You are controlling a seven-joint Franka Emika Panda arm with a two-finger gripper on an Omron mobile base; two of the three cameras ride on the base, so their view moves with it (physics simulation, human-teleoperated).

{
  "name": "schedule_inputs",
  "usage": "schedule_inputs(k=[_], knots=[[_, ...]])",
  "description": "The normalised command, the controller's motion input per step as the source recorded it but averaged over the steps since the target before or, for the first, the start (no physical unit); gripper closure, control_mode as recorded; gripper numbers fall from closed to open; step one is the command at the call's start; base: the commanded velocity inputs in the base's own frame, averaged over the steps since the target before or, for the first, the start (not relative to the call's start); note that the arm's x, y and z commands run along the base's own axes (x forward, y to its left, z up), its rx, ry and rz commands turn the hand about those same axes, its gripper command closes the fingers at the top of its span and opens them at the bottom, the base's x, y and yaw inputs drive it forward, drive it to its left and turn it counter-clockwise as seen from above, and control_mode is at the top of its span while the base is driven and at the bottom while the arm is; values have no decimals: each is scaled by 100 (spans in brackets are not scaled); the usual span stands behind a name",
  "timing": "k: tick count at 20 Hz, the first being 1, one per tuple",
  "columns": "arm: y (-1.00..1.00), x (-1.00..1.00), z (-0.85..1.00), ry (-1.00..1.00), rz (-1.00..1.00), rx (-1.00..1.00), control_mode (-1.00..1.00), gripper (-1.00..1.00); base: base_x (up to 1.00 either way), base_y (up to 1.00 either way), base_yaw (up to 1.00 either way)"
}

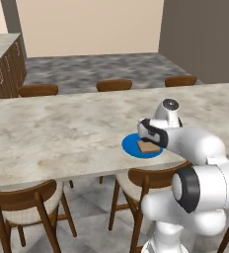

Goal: Start the toaster. Once the lever pops up, take the bread to the plate on the dining counter.

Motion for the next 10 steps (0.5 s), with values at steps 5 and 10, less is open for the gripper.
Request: schedule_inputs(k=[5,10], knots=[[0,-63,37,5,9,-5,-100,-100,0,0,0],[2,-66,43,4,10,0,-100,-100,0,0,0]])
